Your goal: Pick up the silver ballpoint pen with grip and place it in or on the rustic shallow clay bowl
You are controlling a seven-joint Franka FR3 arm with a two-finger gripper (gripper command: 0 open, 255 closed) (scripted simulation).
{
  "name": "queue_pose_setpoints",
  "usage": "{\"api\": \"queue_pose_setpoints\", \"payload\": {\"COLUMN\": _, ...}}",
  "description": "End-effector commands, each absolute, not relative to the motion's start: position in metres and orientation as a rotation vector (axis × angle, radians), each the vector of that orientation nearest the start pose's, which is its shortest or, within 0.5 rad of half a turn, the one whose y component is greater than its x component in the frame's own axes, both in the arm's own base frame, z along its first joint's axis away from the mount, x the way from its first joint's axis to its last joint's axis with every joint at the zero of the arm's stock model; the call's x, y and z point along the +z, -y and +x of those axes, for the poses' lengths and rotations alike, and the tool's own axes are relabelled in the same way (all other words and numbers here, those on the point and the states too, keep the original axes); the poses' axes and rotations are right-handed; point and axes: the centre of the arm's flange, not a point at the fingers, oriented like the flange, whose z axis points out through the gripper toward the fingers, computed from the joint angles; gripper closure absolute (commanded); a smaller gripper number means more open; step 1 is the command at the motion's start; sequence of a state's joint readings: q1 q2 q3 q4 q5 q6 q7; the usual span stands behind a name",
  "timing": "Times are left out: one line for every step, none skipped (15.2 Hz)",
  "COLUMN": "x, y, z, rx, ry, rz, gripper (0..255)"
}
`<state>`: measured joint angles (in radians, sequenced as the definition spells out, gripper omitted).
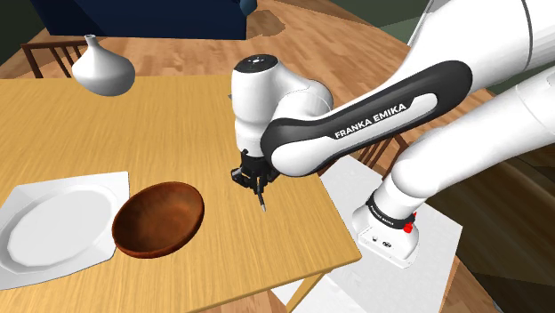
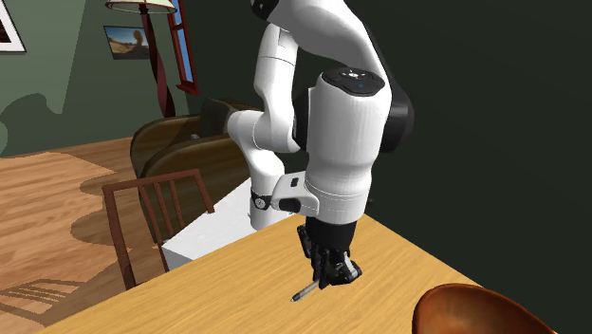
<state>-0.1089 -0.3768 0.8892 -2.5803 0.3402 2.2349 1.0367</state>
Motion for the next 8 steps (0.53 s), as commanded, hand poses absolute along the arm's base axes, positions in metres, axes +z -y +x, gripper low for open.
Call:
{"api": "queue_pose_setpoints", "payload": {"x": 0.333, "y": -0.288, "z": 0.298, "rx": 0.035, "ry": -0.84, "rz": -3.106, "gripper": 255}}
{"api": "queue_pose_setpoints", "payload": {"x": 0.334, "y": -0.288, "z": 0.297, "rx": 0.035, "ry": -0.841, "rz": -3.106, "gripper": 255}}
{"api": "queue_pose_setpoints", "payload": {"x": 0.339, "y": -0.288, "z": 0.297, "rx": 0.035, "ry": -0.841, "rz": -3.106, "gripper": 255}}
{"api": "queue_pose_setpoints", "payload": {"x": 0.345, "y": -0.288, "z": 0.297, "rx": 0.035, "ry": -0.841, "rz": -3.106, "gripper": 255}}
{"api": "queue_pose_setpoints", "payload": {"x": 0.35, "y": -0.288, "z": 0.297, "rx": 0.035, "ry": -0.841, "rz": -3.106, "gripper": 255}}
{"api": "queue_pose_setpoints", "payload": {"x": 0.355, "y": -0.288, "z": 0.297, "rx": 0.035, "ry": -0.841, "rz": -3.106, "gripper": 255}}
{"api": "queue_pose_setpoints", "payload": {"x": 0.36, "y": -0.288, "z": 0.297, "rx": 0.035, "ry": -0.841, "rz": -3.106, "gripper": 255}}
{"api": "queue_pose_setpoints", "payload": {"x": 0.366, "y": -0.288, "z": 0.297, "rx": 0.035, "ry": -0.841, "rz": -3.106, "gripper": 255}}
